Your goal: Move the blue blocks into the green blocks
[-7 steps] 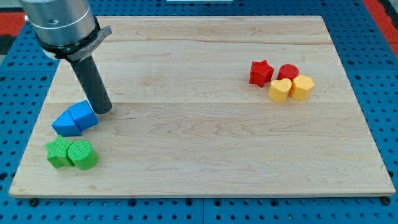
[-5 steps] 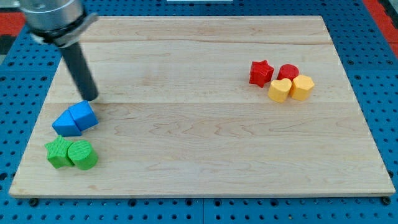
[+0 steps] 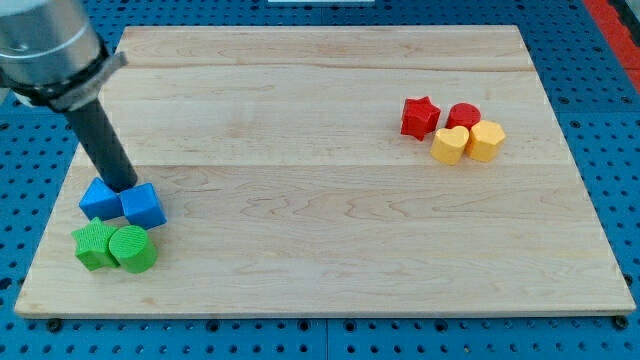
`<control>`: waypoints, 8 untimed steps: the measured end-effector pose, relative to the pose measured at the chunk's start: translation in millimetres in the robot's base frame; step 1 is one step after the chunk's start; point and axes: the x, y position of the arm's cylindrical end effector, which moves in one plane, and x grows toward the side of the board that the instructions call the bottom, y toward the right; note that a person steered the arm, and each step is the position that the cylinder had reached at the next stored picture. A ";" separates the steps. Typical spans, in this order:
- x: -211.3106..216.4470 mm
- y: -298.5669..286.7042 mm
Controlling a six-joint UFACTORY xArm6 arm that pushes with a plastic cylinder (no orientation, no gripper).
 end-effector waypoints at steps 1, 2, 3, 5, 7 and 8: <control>-28.9 -0.8; -32.2 -14.5; -21.9 -38.5; -6.3 -34.1; 10.8 -34.0; 14.3 -23.7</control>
